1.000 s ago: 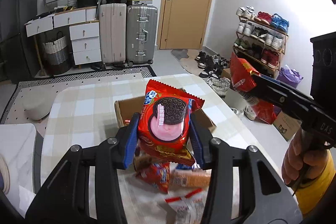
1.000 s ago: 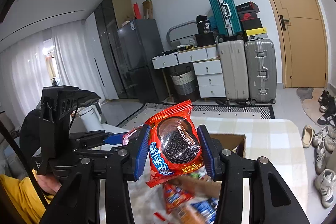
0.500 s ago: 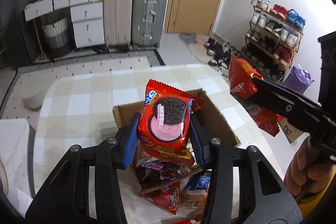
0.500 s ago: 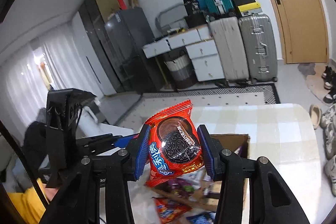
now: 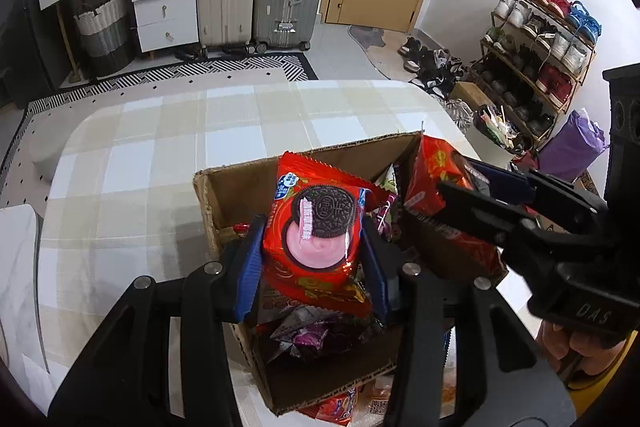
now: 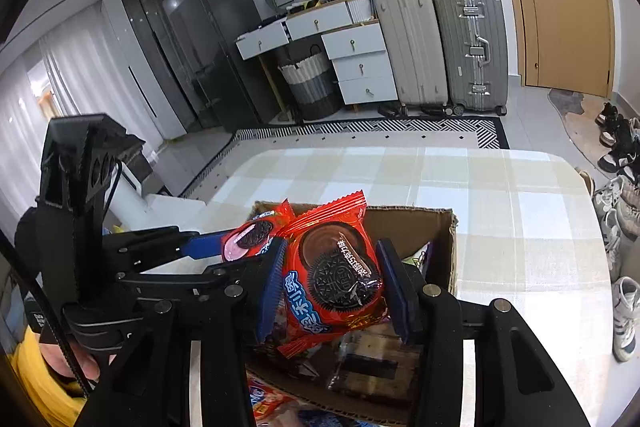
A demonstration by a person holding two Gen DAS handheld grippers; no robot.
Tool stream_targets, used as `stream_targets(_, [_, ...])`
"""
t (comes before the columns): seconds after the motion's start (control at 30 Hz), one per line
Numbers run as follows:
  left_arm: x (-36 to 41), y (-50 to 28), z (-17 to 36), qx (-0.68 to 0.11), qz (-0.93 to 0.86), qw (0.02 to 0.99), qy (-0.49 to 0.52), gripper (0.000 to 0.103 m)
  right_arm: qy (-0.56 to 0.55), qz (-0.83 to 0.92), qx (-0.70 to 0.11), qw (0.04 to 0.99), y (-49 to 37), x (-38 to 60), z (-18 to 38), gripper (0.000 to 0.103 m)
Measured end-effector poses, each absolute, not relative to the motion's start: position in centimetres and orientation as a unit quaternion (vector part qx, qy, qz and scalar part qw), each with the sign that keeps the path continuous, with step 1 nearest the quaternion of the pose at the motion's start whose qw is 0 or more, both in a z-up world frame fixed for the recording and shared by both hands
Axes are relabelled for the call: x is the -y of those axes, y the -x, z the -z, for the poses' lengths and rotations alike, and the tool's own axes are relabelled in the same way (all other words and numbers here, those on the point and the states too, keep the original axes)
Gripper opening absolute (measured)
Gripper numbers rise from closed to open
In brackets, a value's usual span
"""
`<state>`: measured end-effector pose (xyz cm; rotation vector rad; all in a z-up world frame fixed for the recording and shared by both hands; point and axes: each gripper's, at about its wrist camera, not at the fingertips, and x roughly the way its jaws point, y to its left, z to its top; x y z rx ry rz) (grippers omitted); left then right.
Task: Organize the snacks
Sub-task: 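Carry both red biscuit packs over the SF box and open both grippers, then withdraw both grippers from the box toward the remaining snacks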
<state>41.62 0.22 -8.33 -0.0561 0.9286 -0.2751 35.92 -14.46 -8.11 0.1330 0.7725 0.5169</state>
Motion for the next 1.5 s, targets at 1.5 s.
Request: stream_targets(1.5, [-5.4,-24.7,-0.1,-0.363,0.097,0.925,0.059,0.078,-0.042,-0.237,-0.301,0.923,-26.9,14.0,1.7,0.052])
